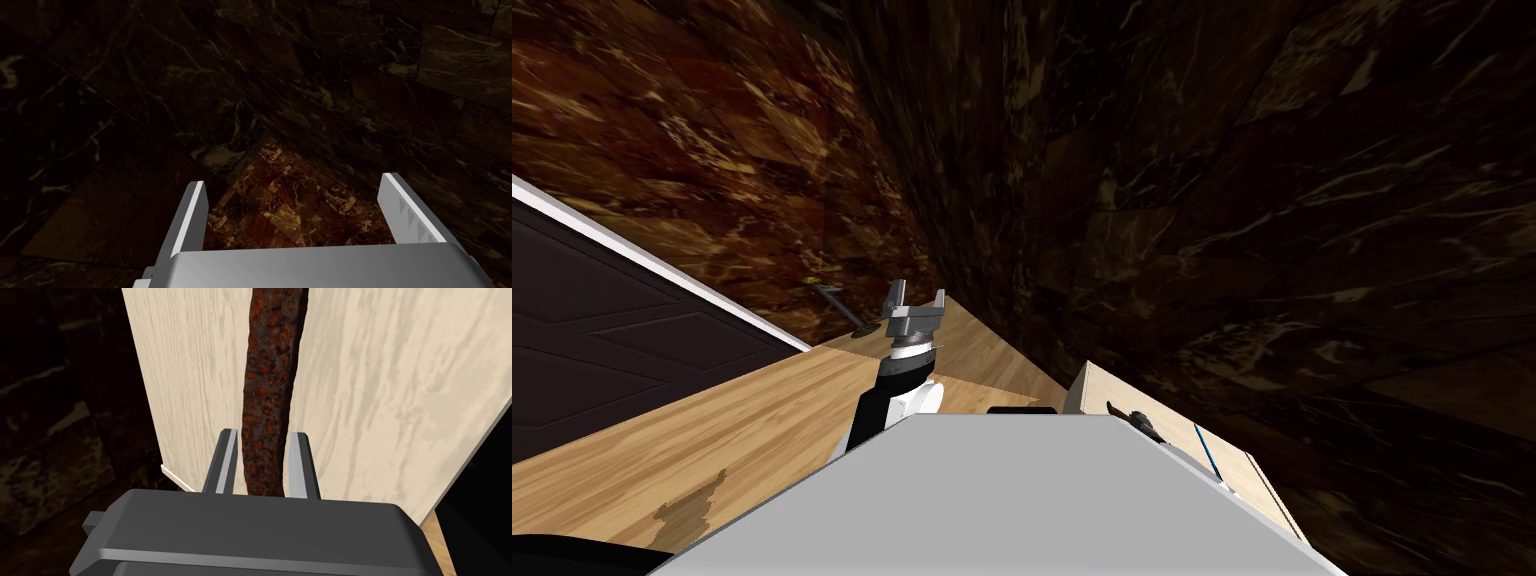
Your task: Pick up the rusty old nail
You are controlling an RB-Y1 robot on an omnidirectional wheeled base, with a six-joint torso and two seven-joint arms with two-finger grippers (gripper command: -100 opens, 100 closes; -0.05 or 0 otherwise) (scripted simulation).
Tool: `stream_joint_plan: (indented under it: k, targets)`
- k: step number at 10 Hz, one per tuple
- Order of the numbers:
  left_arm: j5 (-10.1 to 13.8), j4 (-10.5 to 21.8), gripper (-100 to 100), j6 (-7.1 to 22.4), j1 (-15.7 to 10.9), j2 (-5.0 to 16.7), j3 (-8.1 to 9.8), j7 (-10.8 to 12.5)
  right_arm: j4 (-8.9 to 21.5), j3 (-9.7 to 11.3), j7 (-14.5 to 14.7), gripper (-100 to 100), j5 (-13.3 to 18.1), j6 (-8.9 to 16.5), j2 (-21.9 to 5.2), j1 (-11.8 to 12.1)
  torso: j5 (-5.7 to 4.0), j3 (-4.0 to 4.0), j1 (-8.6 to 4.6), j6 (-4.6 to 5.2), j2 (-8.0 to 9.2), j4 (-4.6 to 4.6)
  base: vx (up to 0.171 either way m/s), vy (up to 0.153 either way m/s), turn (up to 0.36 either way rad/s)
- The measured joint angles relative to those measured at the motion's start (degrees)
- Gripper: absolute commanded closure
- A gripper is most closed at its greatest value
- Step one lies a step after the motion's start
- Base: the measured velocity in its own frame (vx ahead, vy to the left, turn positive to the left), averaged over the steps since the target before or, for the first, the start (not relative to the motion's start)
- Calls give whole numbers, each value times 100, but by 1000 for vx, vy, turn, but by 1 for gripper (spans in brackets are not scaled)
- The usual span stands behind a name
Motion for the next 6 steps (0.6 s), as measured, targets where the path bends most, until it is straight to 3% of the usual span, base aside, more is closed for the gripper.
stream_joint_plan:
  k: [1,2,5,6]
  targets:
    - [0,0,0,0,0,0,0,0,0,0,0,0,0,0,0,0,0,0,0,0,0,0,0,0,0]
    - [0,0,0,0,0,0,0,0,0,0,0,100,0,0,0,0,0,0,0,0,0,0,34,28,-138]
    - [0,0,0,0,0,-1,-1,0,-248,8,-26,100,-201,-144,-402,196,7,-2,33,3,-4,-1,20,65,-65]
    - [0,0,0,0,0,0,0,0,-254,5,-32,0,-207,-158,-414,205,5,-1,23,-1,-1,0,1,8,0]
